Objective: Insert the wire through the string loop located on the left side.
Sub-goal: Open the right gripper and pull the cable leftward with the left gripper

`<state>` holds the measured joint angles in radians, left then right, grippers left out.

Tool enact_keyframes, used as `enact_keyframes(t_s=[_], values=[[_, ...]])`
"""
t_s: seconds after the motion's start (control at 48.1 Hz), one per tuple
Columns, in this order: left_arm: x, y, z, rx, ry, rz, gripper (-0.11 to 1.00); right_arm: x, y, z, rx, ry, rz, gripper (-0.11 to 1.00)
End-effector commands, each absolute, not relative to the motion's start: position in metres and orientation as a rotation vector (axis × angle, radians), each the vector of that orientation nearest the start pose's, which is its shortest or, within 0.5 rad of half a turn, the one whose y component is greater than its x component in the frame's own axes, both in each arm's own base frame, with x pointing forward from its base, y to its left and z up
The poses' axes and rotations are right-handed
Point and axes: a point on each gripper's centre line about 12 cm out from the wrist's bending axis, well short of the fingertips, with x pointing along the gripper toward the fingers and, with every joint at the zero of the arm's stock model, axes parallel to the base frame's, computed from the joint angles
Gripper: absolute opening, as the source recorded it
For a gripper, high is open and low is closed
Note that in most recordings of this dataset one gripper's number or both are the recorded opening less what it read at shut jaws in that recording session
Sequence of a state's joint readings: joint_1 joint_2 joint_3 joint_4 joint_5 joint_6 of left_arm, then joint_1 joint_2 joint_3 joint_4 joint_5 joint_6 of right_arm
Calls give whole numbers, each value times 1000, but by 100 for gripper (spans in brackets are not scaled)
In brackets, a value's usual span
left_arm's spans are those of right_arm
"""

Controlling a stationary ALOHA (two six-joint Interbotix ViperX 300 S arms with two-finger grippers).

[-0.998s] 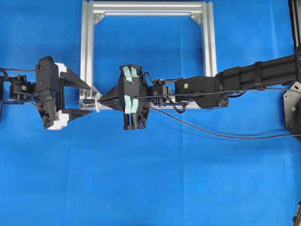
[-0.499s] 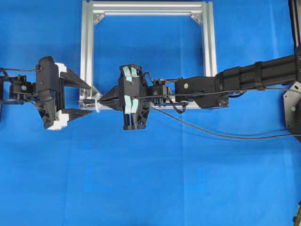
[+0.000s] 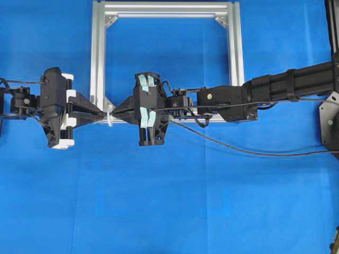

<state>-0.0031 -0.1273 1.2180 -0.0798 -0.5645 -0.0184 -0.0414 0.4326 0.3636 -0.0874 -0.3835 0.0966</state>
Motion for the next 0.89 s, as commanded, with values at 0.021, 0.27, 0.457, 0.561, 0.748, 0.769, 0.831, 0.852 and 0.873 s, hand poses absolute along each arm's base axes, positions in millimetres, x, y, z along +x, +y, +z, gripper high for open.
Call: enact_keyframes(t_s=[0.021,0.27,0.457,0.561,0.748,0.769,0.831,0.852,0.873], values=[[266,4,113,-72,495,61,8,502,-16,129,27,372,-9,0],[265,4,113,-76,496,61,8,501,-16,128,28,377,-10,0],[264,4,112,-76,498,61,8,501,-17,129,38,375,-15,13],[264,4,112,-77,499,62,8,501,-17,128,46,381,-19,41],[264,4,112,-76,498,61,8,501,-18,129,48,384,-21,92],[264,4,112,-75,499,61,8,501,-18,128,50,385,-22,95],[264,4,112,-74,499,60,8,501,-18,129,50,384,-22,96],[264,4,112,-76,501,61,8,501,-18,129,50,384,-22,96],[264,4,112,-74,502,60,8,501,-17,129,49,384,-21,96]])
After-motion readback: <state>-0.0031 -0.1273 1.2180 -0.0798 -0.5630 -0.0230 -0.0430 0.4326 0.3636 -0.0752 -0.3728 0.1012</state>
